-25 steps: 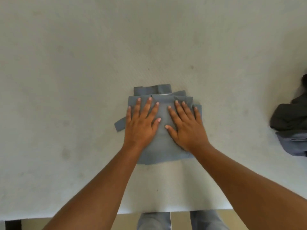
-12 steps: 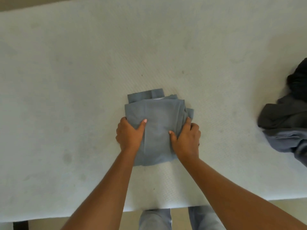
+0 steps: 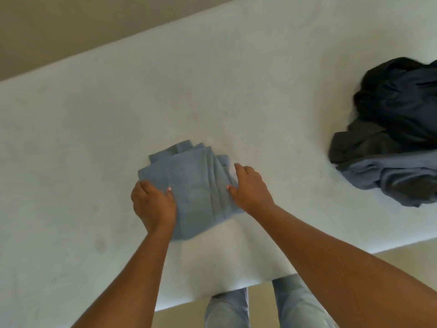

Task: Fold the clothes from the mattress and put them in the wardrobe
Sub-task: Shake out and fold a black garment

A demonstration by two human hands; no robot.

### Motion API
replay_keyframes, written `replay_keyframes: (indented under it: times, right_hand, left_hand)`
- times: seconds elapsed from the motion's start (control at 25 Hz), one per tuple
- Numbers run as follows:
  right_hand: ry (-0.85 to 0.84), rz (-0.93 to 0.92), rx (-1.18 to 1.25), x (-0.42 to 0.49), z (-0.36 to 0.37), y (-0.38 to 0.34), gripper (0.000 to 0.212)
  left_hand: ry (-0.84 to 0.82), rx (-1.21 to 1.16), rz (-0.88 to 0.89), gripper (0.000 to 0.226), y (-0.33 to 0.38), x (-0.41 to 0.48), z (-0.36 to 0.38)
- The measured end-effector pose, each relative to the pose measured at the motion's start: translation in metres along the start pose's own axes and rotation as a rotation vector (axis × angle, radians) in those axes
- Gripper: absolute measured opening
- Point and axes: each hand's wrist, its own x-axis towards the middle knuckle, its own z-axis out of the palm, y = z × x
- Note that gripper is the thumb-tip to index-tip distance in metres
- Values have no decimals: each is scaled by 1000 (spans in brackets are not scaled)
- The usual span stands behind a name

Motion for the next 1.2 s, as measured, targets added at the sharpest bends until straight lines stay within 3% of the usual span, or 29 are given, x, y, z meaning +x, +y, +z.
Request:
replay_keyframes:
  times: [0.24, 0.28, 0.44, 0.68, 0.8, 0.92, 1.04, 1.12, 1.16, 1.2]
  right_hand:
    - [327, 343, -180, -81, -93, 102, 65]
    - [391, 411, -191, -96, -108, 122, 65]
    - [559, 636, -74, -146, -164, 197, 67]
    - [584, 667, 417, -136, -248, 268, 68]
    - [578, 631, 536, -121, -286, 302, 56]
    - [630, 610, 754, -128, -300, 304, 24]
    - [539, 539, 1014, -154, -279, 259, 26]
    - [350, 367, 1274, -184, -257, 221, 31]
    - [212, 289, 1365, -205, -249, 203, 28]
    - [73, 205, 1423, -223, -241, 187, 25]
  left_hand:
    - [-295, 173, 961, 73, 170, -128, 14]
    - [-351, 214, 1058, 73, 199, -151, 15]
    - [-423, 216, 1186, 73, 298, -228, 13]
    - [-450, 274, 1255, 72, 373, -266, 10]
    - [-488, 285, 1207, 72, 391, -262, 7]
    - [-567, 210, 1026, 67, 407, -265, -2]
    - [-798, -212, 522, 40, 421, -276, -21]
    - [-1077, -593, 14, 53, 418, -278, -37]
    - [-1215, -704, -178, 66, 408, -273, -43]
    - [-1313, -706, -249, 72, 397, -267, -50]
